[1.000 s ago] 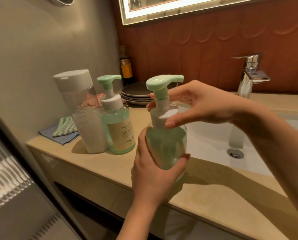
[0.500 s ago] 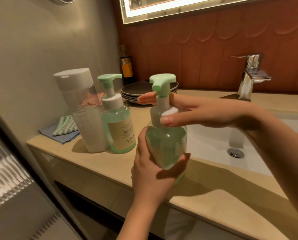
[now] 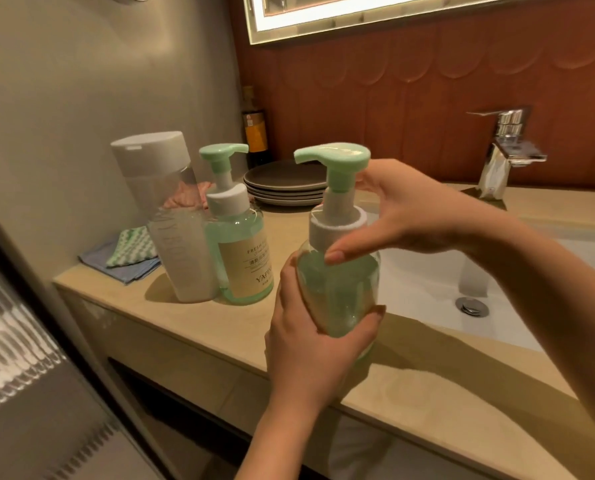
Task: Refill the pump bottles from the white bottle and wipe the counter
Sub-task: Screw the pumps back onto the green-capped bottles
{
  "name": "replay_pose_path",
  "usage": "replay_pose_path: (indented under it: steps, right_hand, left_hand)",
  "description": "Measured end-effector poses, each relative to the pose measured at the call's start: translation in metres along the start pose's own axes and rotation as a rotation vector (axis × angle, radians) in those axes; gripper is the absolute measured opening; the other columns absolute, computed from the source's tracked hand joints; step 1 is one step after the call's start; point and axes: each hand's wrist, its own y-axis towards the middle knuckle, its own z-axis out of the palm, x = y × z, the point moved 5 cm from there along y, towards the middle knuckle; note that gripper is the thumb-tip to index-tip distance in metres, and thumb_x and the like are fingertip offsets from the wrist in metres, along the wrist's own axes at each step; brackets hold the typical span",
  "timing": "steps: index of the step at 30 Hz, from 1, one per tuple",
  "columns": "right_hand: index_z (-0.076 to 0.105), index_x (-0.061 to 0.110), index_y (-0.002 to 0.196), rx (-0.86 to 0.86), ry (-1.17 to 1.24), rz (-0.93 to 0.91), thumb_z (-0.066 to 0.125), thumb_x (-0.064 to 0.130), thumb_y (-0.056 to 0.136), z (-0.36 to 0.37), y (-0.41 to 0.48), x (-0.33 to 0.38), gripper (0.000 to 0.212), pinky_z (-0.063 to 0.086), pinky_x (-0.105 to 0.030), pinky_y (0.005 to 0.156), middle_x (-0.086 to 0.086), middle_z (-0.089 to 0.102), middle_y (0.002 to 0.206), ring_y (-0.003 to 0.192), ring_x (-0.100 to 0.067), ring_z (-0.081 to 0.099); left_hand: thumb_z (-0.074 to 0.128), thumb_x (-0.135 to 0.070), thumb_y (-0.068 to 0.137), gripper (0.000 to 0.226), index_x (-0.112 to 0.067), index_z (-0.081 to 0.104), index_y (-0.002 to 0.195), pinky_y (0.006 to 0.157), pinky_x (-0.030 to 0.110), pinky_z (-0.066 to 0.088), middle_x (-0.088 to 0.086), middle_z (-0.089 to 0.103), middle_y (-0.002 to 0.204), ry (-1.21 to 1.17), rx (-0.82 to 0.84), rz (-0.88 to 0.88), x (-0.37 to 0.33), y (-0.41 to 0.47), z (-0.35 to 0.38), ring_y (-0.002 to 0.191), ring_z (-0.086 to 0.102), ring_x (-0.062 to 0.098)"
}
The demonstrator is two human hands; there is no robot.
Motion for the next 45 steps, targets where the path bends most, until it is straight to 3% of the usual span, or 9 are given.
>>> replay_pose_path:
  steps: [4,14,18,22,28,32,35,40,45]
  right_hand:
    - [0.052,0.027,0.092,0.022,0.136,0.004,0.072,0.049,0.054,0.019,0.002,0.005,0.048,0.046,-0.009,0.069,0.015,0.055,0.085,0.078,0.011,0.054]
    - [0.031,0.042,0.138,0.449,0.345,0.063,0.051,0.031,0.084,0.005,-0.016,-0.011,0.059,0.029,-0.020,0.110,0.025,0.038,0.144,0.131,0.007,0.033]
    - [0.055,0.024,0.125,0.296,0.152,0.029,0.066,0.037,0.081,-0.008,-0.011,-0.008,0.048,0.040,-0.022,0.103,0.018,0.059,0.126,0.120,0.002,0.051]
    - [0.063,0.026,0.095,0.010,-0.047,0.045,0.070,0.058,0.045,-0.010,-0.003,-0.002,0.061,0.045,-0.027,0.091,0.013,0.066,0.099,0.099,-0.002,0.058]
    - [0.045,0.037,0.101,0.170,0.200,0.049,0.074,0.041,0.062,0.025,0.001,-0.001,0.049,0.044,-0.005,0.067,0.032,0.055,0.088,0.083,0.017,0.054]
    - [0.024,0.051,0.136,0.403,0.259,0.111,0.063,0.058,0.071,0.015,-0.010,-0.015,0.076,0.037,-0.015,0.101,0.029,0.034,0.142,0.127,0.011,0.036]
    - [0.023,0.051,0.141,0.470,0.249,0.117,0.055,0.054,0.080,0.004,-0.017,-0.016,0.069,0.027,-0.017,0.107,0.033,0.034,0.142,0.130,0.012,0.031]
    - [0.057,0.033,0.119,0.279,0.108,0.044,0.060,0.044,0.081,-0.008,-0.011,-0.002,0.039,0.039,-0.007,0.095,0.025,0.061,0.120,0.113,0.008,0.053]
    - [0.059,0.028,0.101,-0.010,-0.058,0.065,0.064,0.062,0.045,-0.006,-0.001,0.003,0.065,0.039,-0.005,0.076,0.024,0.059,0.100,0.092,0.010,0.053]
  left_hand:
    - [0.064,-0.069,0.047,0.092,-0.057,0.021,0.127,0.098,0.044,0.044,-0.014,0.050,0.131,-0.023,0.005,-0.016,-0.002,0.000,-0.001,0.117,0.049,0.010]
    - [0.058,-0.073,0.045,0.092,-0.059,0.012,0.124,0.097,0.034,0.042,-0.025,0.042,0.120,0.004,0.043,-0.020,-0.003,0.000,-0.001,0.100,0.035,-0.010]
    - [0.056,-0.073,0.047,0.090,-0.058,0.013,0.125,0.099,0.037,0.041,-0.023,0.042,0.123,0.009,0.034,-0.021,-0.004,-0.001,-0.001,0.103,0.035,-0.010]
    - [0.060,-0.071,0.048,0.094,-0.051,0.017,0.130,0.099,0.043,0.043,-0.015,0.046,0.132,0.009,0.013,-0.009,-0.003,-0.001,-0.001,0.115,0.044,0.003]
    - [0.068,-0.067,0.049,0.096,-0.038,0.032,0.133,0.094,0.046,0.047,-0.009,0.053,0.127,-0.040,-0.001,-0.011,0.002,0.001,-0.001,0.115,0.052,0.014]
    - [0.064,-0.075,0.053,0.097,-0.046,0.020,0.135,0.096,0.043,0.048,-0.012,0.048,0.134,-0.008,0.030,0.022,-0.002,0.001,-0.001,0.119,0.049,0.008]
    - [0.064,-0.074,0.049,0.096,-0.052,0.017,0.130,0.095,0.044,0.047,-0.013,0.050,0.132,-0.011,0.029,0.000,0.000,0.002,0.000,0.118,0.050,0.009]
    - [0.057,-0.074,0.048,0.093,-0.052,0.018,0.130,0.101,0.032,0.037,-0.022,0.041,0.128,0.009,0.028,-0.002,0.000,0.001,0.001,0.107,0.033,-0.010]
    - [0.061,-0.074,0.048,0.101,-0.040,0.025,0.136,0.098,0.043,0.044,-0.012,0.048,0.131,0.005,0.008,-0.024,0.001,0.001,0.000,0.115,0.045,0.005]
